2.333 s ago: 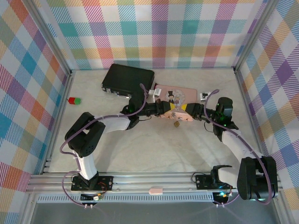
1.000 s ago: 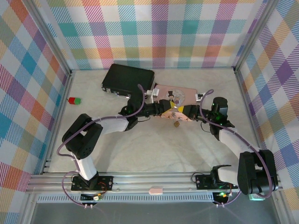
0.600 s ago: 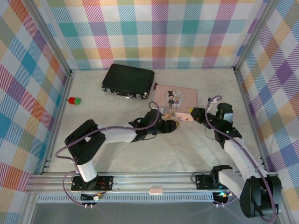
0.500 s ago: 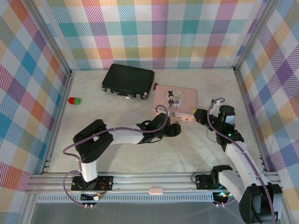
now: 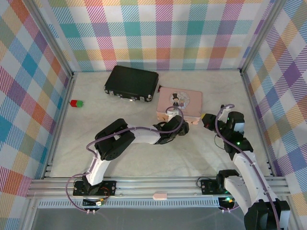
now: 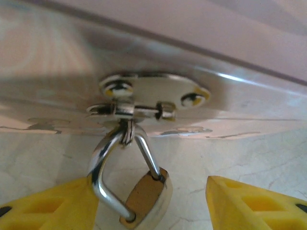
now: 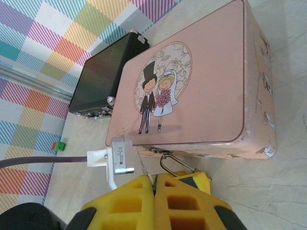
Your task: Unlock a padlock with a key
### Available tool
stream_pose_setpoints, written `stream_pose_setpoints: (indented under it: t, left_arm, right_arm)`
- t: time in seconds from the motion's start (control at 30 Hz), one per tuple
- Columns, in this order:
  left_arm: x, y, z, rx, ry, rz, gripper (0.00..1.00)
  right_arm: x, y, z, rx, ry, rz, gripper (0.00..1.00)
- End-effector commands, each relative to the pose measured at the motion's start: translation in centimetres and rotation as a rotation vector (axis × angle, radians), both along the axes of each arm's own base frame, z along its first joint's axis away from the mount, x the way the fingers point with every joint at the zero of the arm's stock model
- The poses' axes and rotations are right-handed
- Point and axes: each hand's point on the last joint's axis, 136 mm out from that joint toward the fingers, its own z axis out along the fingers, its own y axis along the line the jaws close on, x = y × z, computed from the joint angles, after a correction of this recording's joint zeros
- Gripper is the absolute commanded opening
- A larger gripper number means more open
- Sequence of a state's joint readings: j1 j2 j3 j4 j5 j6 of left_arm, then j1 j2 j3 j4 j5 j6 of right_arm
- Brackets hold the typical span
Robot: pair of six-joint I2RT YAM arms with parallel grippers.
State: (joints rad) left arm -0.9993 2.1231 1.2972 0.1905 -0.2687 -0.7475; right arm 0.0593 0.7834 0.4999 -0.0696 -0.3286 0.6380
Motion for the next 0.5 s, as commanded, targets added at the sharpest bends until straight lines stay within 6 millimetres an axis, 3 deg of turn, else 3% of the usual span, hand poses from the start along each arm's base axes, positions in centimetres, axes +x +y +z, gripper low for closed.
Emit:
stream_pose_setpoints:
  t: [0.0, 0.27, 0.47]
  left_arm:
    - [0.0, 0.3, -1.3, 0.066, 0.02, 0.018, 0.57]
    - [-0.1, 1.0, -3.3, 0.114, 0.054, 0.03, 0.3]
    - [0.0, 1.1, -1.8, 0.033, 0.054, 0.03, 0.16]
  right_arm:
    - [-0.1, -0.3, -0.4, -0.012, -0.007, -0.005, 0.0]
    - [-0.2, -0.4, -1.0, 0.008, 0.012, -0.011, 0.0]
    - [-0.8, 0.0, -2.7, 0.052, 0.063, -0.002, 0.0]
